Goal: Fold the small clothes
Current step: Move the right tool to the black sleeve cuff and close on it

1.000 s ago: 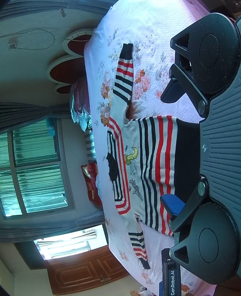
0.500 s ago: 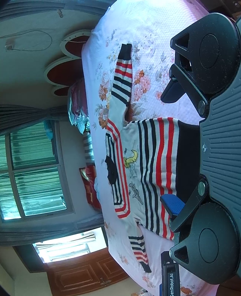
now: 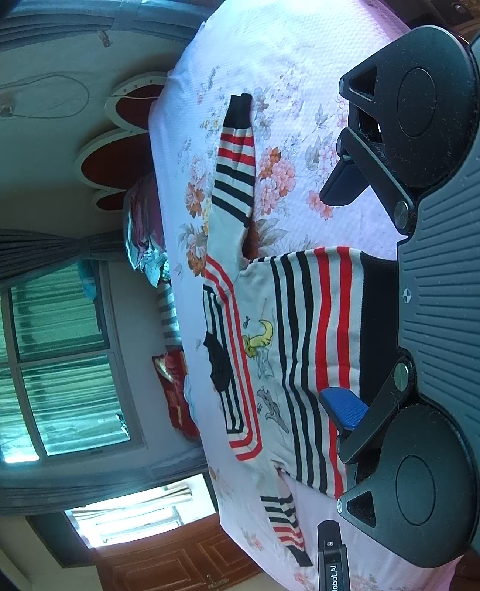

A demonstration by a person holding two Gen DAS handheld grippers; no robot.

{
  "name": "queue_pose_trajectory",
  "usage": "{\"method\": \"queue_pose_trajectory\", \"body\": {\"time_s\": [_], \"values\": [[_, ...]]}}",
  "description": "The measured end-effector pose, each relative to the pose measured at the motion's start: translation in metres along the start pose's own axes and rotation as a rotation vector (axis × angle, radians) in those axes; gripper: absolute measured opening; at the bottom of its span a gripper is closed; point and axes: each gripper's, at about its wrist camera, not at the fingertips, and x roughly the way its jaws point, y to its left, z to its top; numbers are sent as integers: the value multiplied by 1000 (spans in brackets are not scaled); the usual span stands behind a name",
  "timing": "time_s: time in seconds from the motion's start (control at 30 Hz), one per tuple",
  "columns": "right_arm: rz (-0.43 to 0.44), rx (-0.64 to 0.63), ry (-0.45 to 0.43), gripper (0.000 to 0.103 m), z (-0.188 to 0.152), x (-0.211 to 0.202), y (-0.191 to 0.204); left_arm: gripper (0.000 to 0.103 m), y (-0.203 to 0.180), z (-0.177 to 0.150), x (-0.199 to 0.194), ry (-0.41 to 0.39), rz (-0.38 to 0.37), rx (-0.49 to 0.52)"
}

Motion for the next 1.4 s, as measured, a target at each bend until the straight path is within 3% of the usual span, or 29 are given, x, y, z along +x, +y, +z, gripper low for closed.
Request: {"method": "queue_pose_trajectory", "body": {"time_s": [0.4,0.63,0.83,1.1,1.4], "values": [[-80,44,16,103,25,59,4,103,4,46,71,27,-49,20],[-148,80,-3,103,47,97,8,103,12,76,117,-5,-113,8],[-195,131,-4,103,62,127,1,103,12,96,158,-11,-115,41],[-294,173,14,103,75,161,-51,103,-8,112,201,5,-126,64],[-343,212,61,103,86,214,-145,102,-57,127,241,4,-94,74]]}}
